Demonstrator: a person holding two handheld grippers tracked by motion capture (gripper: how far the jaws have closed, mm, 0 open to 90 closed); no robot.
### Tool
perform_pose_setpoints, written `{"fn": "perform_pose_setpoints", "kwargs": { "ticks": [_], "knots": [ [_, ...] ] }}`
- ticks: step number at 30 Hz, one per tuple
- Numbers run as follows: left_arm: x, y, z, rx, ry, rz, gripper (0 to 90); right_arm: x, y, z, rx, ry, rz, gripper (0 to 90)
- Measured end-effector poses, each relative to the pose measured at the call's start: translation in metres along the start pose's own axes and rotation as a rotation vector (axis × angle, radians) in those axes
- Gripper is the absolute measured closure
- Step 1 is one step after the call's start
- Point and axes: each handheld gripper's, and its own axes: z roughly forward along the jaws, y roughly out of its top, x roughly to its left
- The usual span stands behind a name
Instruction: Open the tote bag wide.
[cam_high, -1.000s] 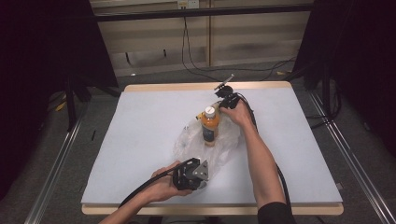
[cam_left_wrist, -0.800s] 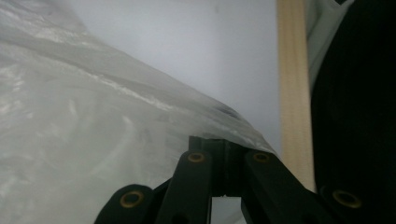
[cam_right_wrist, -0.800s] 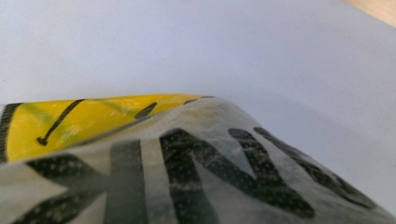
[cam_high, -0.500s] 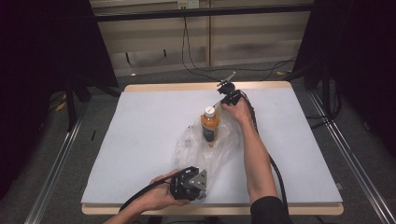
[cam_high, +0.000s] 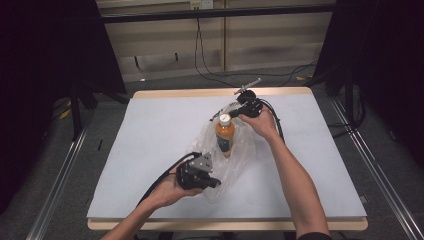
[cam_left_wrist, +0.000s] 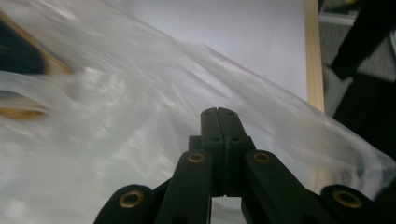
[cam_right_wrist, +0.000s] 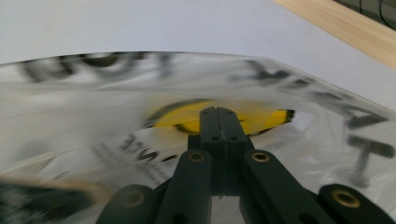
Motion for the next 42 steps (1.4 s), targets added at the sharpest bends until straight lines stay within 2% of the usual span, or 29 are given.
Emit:
{"fn": "perform_pose_setpoints", "kwargs": {
  "ticks": [1,2,4,6,7,9,10,11,12,15,16,18,20,22,23,24,25,26,30,32,33,34,35,37,38,39,40,41,42],
  "knots": [
    [0.000,0.000,0.000,0.000,0.000,0.000,90.0,0.000,0.000,0.000,0.000,0.000,0.000,90.0],
    [0.007,0.006,-0.006,-0.015,0.016,-0.006,90.0,0.007,-0.001,-0.010,-0.024,0.026,-0.023,90.0],
    [0.010,0.009,-0.008,-0.026,0.021,-0.003,90.0,0.010,-0.002,-0.015,-0.033,0.036,-0.024,90.0],
    [0.020,0.020,-0.014,-0.031,0.081,0.013,90.0,0.017,-0.008,-0.023,-0.044,0.065,-0.044,90.0],
    [0.026,0.023,-0.014,-0.040,0.083,0.002,90.0,0.018,-0.011,-0.024,-0.040,0.078,-0.049,90.0],
    [0.038,0.026,-0.007,-0.007,0.100,-0.009,90.0,0.023,-0.018,-0.023,-0.029,0.090,-0.055,90.0],
    [0.038,0.026,-0.007,-0.007,0.100,-0.009,90.0,0.025,-0.021,-0.020,-0.022,0.096,-0.061,90.0],
    [0.050,0.023,0.010,0.045,0.117,-0.031,90.0,0.027,-0.026,-0.017,-0.014,0.095,-0.066,90.0],
    [0.056,0.018,0.020,0.102,0.133,-0.040,90.0,0.029,-0.029,-0.015,-0.008,0.103,-0.068,90.0],
    [0.073,-0.001,0.037,0.127,0.146,-0.099,90.0,0.031,-0.041,-0.007,0.034,0.098,-0.081,90.0],
    [0.073,-0.001,0.037,0.127,0.146,-0.099,90.0,0.031,-0.041,-0.007,0.034,0.098,-0.081,90.0],
    [0.084,-0.015,0.037,0.167,0.187,-0.128,90.0,0.031,-0.053,-0.001,0.060,0.102,-0.086,90.0],
    [0.088,-0.021,0.033,0.150,0.186,-0.143,90.0,0.032,-0.060,0.001,0.098,0.093,-0.105,90.0],
    [0.093,-0.032,0.026,0.119,0.208,-0.183,90.0,0.031,-0.066,0.001,0.116,0.078,-0.117,90.0],
    [0.093,-0.032,0.026,0.119,0.208,-0.183,90.0,0.031,-0.066,0.001,0.116,0.078,-0.117,90.0],
    [0.097,-0.037,0.021,0.138,0.258,-0.182,90.0,0.028,-0.073,-0.005,0.106,0.073,-0.103,90.0],
    [0.098,-0.038,0.018,0.152,0.287,-0.184,90.0,0.026,-0.076,-0.009,0.106,0.060,-0.100,90.0],
    [0.101,-0.040,0.016,0.148,0.272,-0.194,90.0,0.024,-0.079,-0.013,0.113,0.049,-0.095,90.0],
    [0.109,-0.051,0.008,0.116,0.265,-0.239,90.0,0.017,-0.094,-0.028,0.106,0.028,-0.093,90.0],
    [0.111,-0.053,0.007,0.119,0.276,-0.230,90.0,0.013,-0.101,-0.035,0.094,0.025,-0.079,90.0],
    [0.110,-0.053,0.007,0.106,0.286,-0.250,90.0,0.011,-0.104,-0.037,0.089,0.021,-0.073,90.0],
    [0.110,-0.053,0.007,0.106,0.286,-0.250,90.0,0.010,-0.106,-0.039,0.087,0.016,-0.069,90.0],
    [0.112,-0.057,0.002,0.124,0.291,-0.239,90.0,0.008,-0.109,-0.042,0.081,0.016,-0.063,90.0],
    [0.114,-0.063,-0.002,0.098,0.301,-0.274,90.0,0.006,-0.114,-0.047,0.079,0.002,-0.063,90.0],
    [0.115,-0.065,-0.005,0.122,0.297,-0.255,90.0,0.004,-0.116,-0.049,0.072,0.004,-0.060,90.0],
    [0.115,-0.065,-0.005,0.122,0.297,-0.255,90.0,0.004,-0.116,-0.049,0.072,0.004,-0.060,90.0],
    [0.114,-0.067,-0.005,0.092,0.315,-0.283,90.0,0.003,-0.118,-0.050,0.074,-0.005,-0.056,90.0],
    [0.117,-0.070,-0.009,0.118,0.296,-0.251,90.0,-0.001,-0.122,-0.053,0.061,0.000,-0.039,90.0],
    [0.117,-0.070,-0.009,0.102,0.294,-0.272,90.0,-0.002,-0.122,-0.054,0.063,-0.004,-0.022,90.0]
  ]
}}
